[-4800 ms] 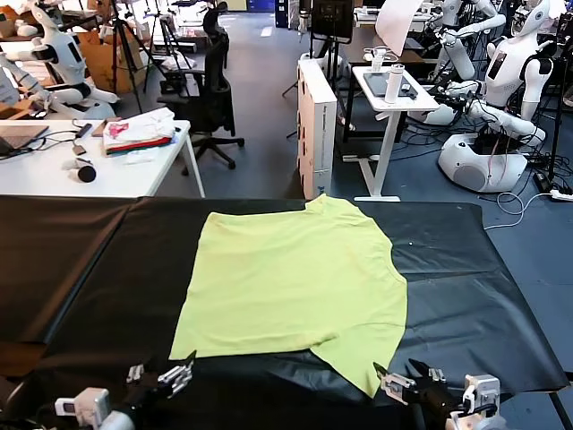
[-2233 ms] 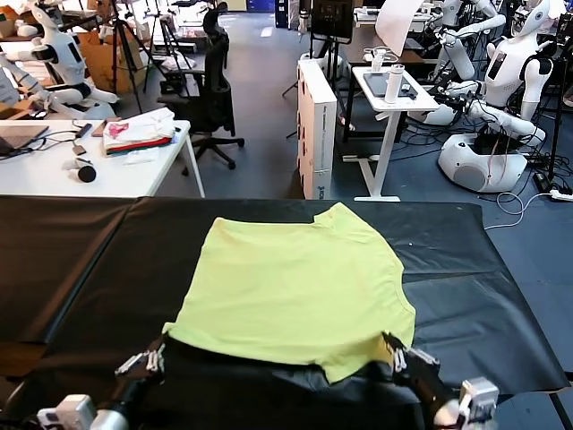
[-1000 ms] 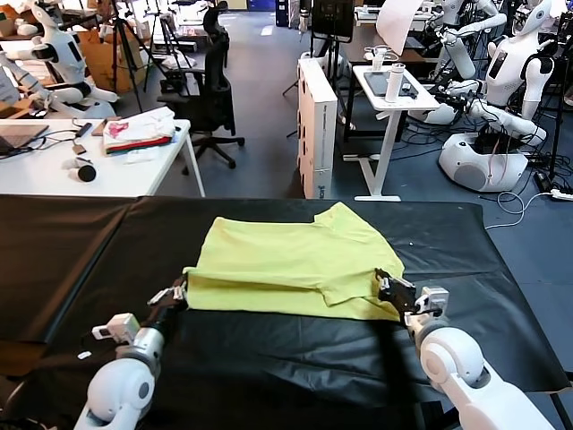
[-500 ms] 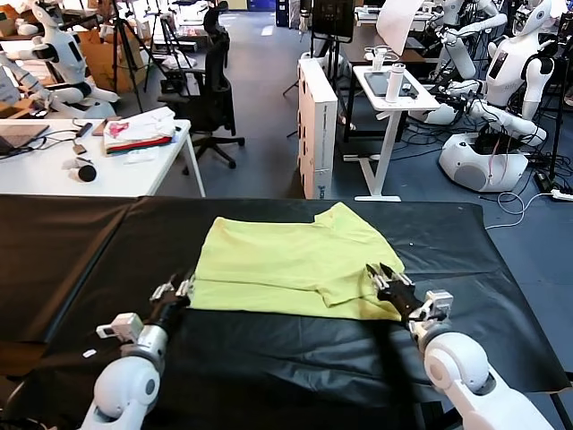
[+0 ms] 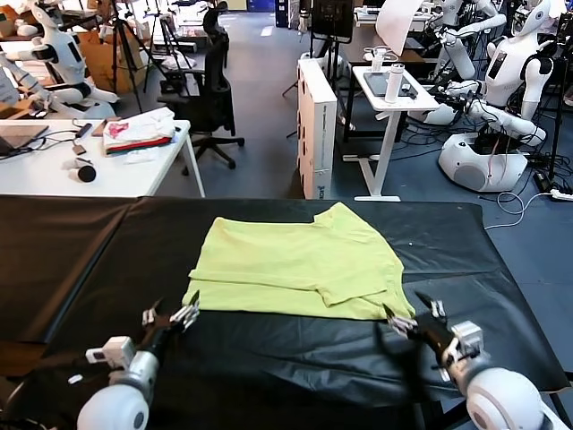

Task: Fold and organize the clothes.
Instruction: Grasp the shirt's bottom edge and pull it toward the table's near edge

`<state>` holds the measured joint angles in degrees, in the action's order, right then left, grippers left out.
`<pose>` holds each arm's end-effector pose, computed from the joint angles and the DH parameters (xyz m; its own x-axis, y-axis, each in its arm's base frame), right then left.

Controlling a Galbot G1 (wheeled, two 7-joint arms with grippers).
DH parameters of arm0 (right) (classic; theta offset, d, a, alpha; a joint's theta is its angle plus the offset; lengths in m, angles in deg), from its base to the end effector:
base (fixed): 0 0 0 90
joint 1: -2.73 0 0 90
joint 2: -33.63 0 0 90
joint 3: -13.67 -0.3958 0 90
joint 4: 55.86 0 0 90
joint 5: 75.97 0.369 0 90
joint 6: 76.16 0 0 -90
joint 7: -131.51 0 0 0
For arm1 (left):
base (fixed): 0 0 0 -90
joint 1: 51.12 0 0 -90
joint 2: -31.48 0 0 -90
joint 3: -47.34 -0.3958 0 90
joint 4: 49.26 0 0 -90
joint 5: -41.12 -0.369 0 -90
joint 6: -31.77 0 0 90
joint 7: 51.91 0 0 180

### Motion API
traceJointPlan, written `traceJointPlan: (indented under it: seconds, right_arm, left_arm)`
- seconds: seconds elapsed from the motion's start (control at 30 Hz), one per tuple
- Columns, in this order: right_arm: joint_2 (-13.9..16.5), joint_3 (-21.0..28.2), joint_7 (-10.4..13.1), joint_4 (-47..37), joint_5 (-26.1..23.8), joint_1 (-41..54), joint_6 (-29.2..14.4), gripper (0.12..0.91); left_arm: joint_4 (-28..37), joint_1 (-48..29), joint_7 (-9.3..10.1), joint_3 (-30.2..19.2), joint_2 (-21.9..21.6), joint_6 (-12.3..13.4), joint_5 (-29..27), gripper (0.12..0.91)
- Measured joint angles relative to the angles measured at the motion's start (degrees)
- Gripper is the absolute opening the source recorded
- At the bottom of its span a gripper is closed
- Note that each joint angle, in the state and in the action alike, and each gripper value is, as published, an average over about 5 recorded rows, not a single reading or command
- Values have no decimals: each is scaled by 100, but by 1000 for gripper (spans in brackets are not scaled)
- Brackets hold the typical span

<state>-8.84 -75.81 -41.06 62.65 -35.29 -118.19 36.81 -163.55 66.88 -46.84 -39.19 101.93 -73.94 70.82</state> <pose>0.2008 -0.1600 -0.2957 -0.8159 -0.1867 0.5472 -0.2571 0.9649 -0.0541 0.1917 0.1008 -0.3546 -0.9370 0.0443 0.3466 -0.0113 0.9876 -0.1567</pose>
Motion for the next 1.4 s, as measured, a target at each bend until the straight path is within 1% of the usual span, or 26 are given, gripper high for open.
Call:
traceJointPlan:
  seconds: [0.03, 0.17, 0.3, 0.37, 0.43, 0.47, 0.53, 0.57, 0.7, 0.77, 0.8, 0.87, 0.97, 1.03, 1.13, 1.2, 1.3, 1.4]
  right_arm:
    - [4, -3, -9, -5, 2, -2, -13, 877]
    - [26, -8, -32, -16, 6, 2, -58, 764]
    - [40, 5, -38, -41, 6, 31, -96, 690]
    - [43, 26, -39, -55, 6, 57, -105, 660]
    - [48, 52, -39, -71, 7, 82, -110, 624]
    - [52, 65, -39, -81, 7, 95, -115, 586]
    - [59, 90, -39, -101, 9, 121, -131, 505]
    - [63, 101, -37, -110, 11, 133, -141, 439]
    - [86, 133, -7, -123, 51, 156, -179, 220]
    - [110, 139, 45, -114, 115, 142, -190, 162]
    - [126, 139, 84, -103, 167, 130, -192, 151]
    - [167, 123, 187, -63, 302, 92, -177, 141]
    - [255, 64, 361, 39, 520, -1, -111, 139]
    - [327, 16, 489, 135, 649, -93, -35, 139]
    - [421, -50, 678, 317, 803, -259, 84, 139]
    - [470, -99, 775, 459, 869, -388, 147, 139]
    - [530, -189, 859, 696, 907, -603, 218, 139]
    - [566, -251, 890, 917, 901, -821, 263, 139]
  left_arm:
    - [-3, 17, -3, -1, 0, 0, -5, 907]
    - [-6, 45, -17, -15, 10, 6, -8, 907]
    - [-8, 46, -25, -38, 23, 16, -1, 895]
    - [1, 33, -26, -47, 28, 20, 1, 849]
    - [24, 11, -27, -52, 32, 24, 4, 772]
    - [41, -1, -27, -53, 34, 25, 8, 733]
    - [73, -21, -27, -54, 37, 28, 23, 679]
    - [87, -27, -28, -54, 37, 30, 32, 666]
    - [118, -41, -41, -56, 42, 38, 62, 600]
    - [133, -50, -48, -59, 47, 42, 69, 553]
    - [141, -54, -51, -61, 50, 44, 72, 528]
    - [148, -55, -60, -62, 54, 52, 76, 445]
    - [131, -28, -70, -61, 51, 65, 78, 288]
    - [102, 8, -66, -53, 37, 68, 58, 217]
    - [24, 84, -31, -18, -8, 60, -21, 173]
    - [-53, 157, -7, 21, -46, 55, -91, 157]
    - [-184, 312, 4, 97, -101, 61, -171, 147]
    - [-317, 507, 4, 183, -157, 78, -216, 147]
